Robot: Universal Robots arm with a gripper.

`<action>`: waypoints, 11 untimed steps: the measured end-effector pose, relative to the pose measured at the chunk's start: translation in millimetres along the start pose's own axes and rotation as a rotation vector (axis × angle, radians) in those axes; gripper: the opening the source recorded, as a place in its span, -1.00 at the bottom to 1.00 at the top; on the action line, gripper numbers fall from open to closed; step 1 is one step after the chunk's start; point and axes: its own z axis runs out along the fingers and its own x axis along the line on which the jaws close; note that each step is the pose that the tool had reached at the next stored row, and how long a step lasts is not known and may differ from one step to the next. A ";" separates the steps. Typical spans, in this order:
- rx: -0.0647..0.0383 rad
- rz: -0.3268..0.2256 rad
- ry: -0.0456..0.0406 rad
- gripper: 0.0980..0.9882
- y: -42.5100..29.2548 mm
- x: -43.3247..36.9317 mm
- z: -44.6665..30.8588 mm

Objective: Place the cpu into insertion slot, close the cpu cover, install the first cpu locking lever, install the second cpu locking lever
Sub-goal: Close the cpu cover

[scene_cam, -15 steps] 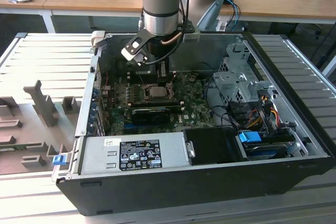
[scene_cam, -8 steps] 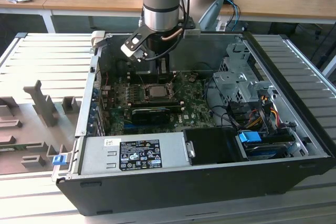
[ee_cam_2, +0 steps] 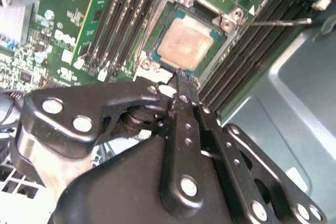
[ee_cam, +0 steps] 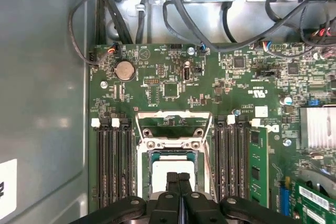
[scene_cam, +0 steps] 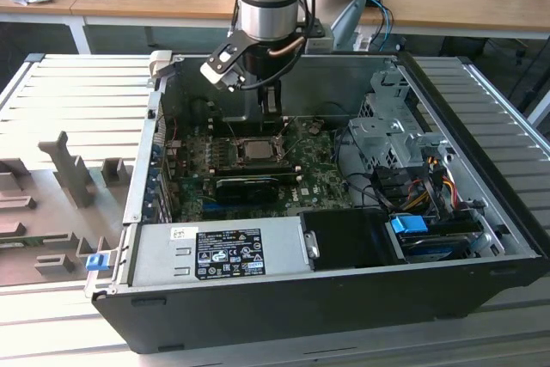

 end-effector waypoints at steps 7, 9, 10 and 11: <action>0.000 0.000 0.0000 -0.98 0.6 1.1 -8.8; 0.000 0.000 0.0000 -0.98 0.7 1.3 -11.2; 0.000 0.000 0.0000 -0.98 0.8 1.3 -12.9; 0.000 0.000 0.0001 -0.98 0.9 1.4 -13.9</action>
